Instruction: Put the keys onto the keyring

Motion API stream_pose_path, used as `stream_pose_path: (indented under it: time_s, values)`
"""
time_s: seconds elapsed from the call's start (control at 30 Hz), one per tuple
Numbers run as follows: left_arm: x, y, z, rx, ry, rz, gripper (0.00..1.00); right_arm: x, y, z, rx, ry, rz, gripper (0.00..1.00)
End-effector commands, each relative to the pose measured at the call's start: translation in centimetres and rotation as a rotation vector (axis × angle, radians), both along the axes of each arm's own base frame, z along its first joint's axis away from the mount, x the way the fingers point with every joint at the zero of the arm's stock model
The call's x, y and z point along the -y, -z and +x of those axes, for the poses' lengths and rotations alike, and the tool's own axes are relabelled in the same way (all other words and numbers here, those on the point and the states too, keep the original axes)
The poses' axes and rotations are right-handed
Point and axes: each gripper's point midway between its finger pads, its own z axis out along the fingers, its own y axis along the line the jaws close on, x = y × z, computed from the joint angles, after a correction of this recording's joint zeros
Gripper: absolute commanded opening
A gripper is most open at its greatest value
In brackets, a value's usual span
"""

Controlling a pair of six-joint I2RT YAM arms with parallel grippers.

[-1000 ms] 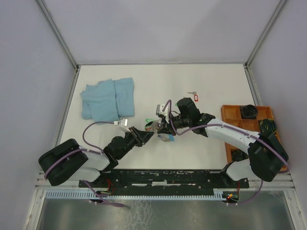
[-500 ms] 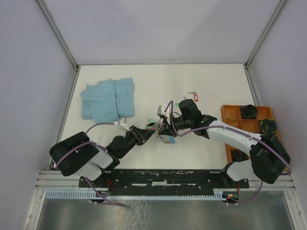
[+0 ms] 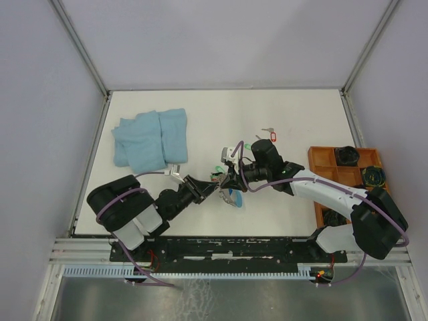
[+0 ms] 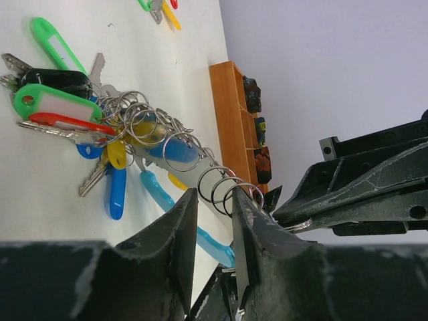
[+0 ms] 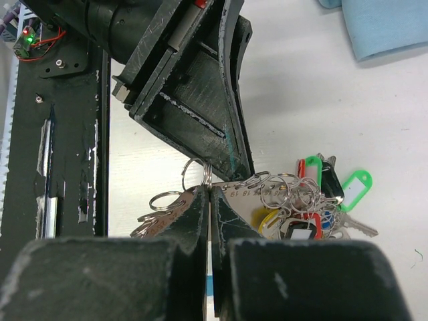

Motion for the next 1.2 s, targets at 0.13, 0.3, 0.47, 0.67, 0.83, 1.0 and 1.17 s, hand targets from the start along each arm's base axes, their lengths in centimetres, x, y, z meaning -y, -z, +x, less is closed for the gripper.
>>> stream_pose_path:
  time_s: [0.13,0.3,0.47,0.67,0.83,1.0,1.17]
  values:
    - [0.5,-7.4,-0.3,0.184,0.030,-0.196,0.30,-0.9,-2.6,-0.1,0.055,-0.030,0.086,0.01]
    - [0.1,-8.6,-0.5,0.219,0.025,-0.216,0.26,-0.6,-2.3,-0.1,0.059,-0.023,0.076,0.01]
    - [0.0,-8.7,-0.6,0.234,0.026,-0.197,0.21,-0.4,-1.8,-0.2,0.051,-0.019,0.066,0.01]
    - [0.6,-7.8,-0.4,0.223,0.043,-0.135,0.10,-0.3,-1.6,-0.3,0.049,-0.018,0.059,0.01]
    - [1.2,-6.9,-0.3,0.210,0.066,-0.068,0.09,-0.1,-1.7,-0.3,0.056,-0.013,0.059,0.01]
    - [-0.4,-4.4,0.1,0.138,-0.005,0.020,0.19,0.1,-1.8,-0.2,0.074,-0.003,0.053,0.01]
    - [-1.5,-2.8,0.3,0.051,-0.048,0.110,0.30,0.2,-1.9,-0.3,0.078,-0.004,0.053,0.01]
